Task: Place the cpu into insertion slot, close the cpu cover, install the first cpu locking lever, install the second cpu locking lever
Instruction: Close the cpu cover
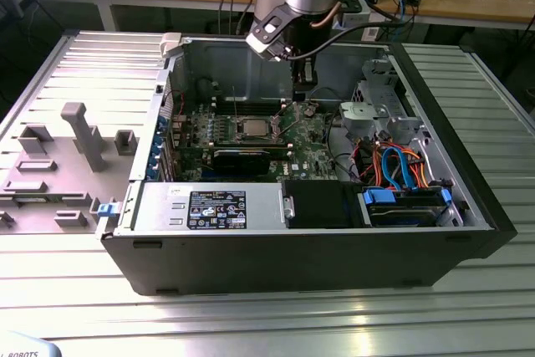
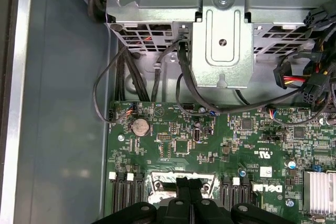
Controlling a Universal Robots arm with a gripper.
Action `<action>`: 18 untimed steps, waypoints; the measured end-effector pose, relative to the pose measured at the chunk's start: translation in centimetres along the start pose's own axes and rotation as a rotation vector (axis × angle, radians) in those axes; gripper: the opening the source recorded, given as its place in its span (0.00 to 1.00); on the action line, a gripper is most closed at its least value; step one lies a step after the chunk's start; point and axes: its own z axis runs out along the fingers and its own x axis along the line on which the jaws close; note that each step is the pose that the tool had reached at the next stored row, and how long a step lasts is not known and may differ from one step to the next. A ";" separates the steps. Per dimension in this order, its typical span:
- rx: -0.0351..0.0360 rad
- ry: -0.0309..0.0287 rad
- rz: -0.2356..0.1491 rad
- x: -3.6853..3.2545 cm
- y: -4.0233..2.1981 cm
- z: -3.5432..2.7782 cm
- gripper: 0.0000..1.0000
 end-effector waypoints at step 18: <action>0.0000 0.0000 0.000 -0.02 0.52 0.02 0.11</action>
